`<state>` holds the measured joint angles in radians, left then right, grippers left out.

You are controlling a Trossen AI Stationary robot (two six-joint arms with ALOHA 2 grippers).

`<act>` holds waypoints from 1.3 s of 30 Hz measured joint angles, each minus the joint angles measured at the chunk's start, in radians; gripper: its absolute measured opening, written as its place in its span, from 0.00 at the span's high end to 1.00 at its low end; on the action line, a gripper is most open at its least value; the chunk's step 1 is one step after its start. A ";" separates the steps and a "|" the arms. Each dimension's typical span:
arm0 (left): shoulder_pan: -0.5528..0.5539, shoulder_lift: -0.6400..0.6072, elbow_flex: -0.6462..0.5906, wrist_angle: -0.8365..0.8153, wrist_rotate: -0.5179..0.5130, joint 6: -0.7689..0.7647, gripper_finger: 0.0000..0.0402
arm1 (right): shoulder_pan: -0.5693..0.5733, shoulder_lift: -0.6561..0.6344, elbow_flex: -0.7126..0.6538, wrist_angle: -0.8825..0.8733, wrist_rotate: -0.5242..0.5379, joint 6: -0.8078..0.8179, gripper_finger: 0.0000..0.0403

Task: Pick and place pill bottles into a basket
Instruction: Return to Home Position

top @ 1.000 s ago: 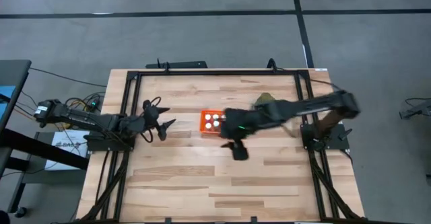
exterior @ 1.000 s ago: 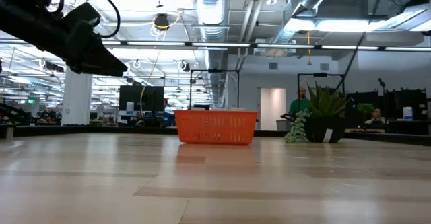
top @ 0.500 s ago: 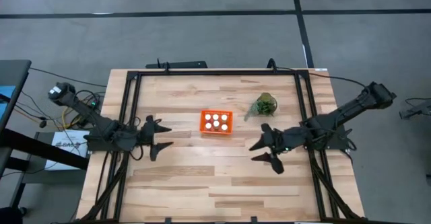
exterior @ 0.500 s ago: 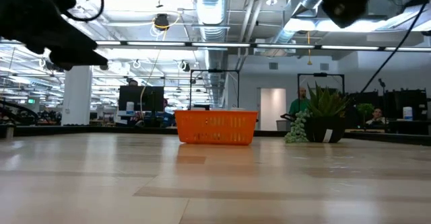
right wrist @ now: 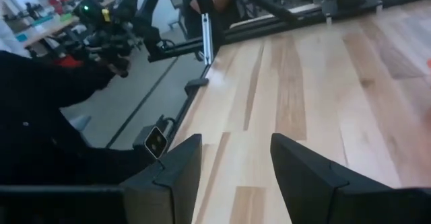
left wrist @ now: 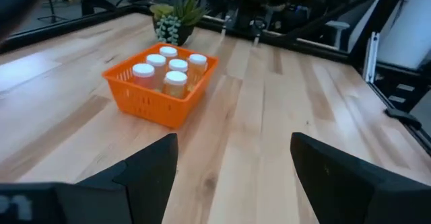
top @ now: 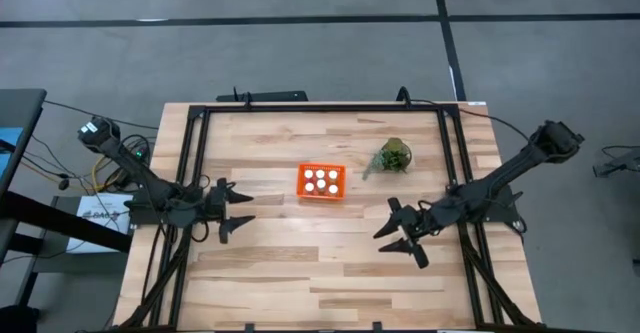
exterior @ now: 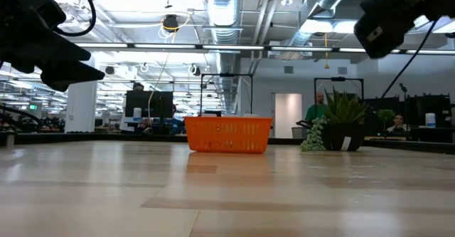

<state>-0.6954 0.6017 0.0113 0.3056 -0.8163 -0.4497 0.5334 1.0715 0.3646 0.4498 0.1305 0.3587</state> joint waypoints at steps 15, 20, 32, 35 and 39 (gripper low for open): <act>0.000 0.000 0.045 0.052 -0.029 0.094 0.31 | 0.062 0.055 -0.356 0.700 -0.025 -0.056 0.60; 0.000 0.000 0.058 0.055 -0.062 0.102 0.31 | 0.067 -0.066 -0.358 0.516 -0.051 -0.080 0.61; 0.000 -0.001 0.058 0.159 -0.088 0.159 0.31 | 0.066 -0.543 -0.358 -0.026 -0.025 -0.181 0.62; 0.000 0.000 0.058 0.157 -0.088 0.160 0.31 | 0.065 -0.644 -0.358 -0.120 -0.003 -0.195 0.62; 0.000 0.000 0.058 0.157 -0.069 0.179 0.31 | 0.065 -0.751 -0.358 -0.240 0.001 -0.195 0.63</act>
<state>-0.6950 0.6014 0.0696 0.4629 -0.8848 -0.2710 0.5987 0.3204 0.0064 0.2096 0.1314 0.1636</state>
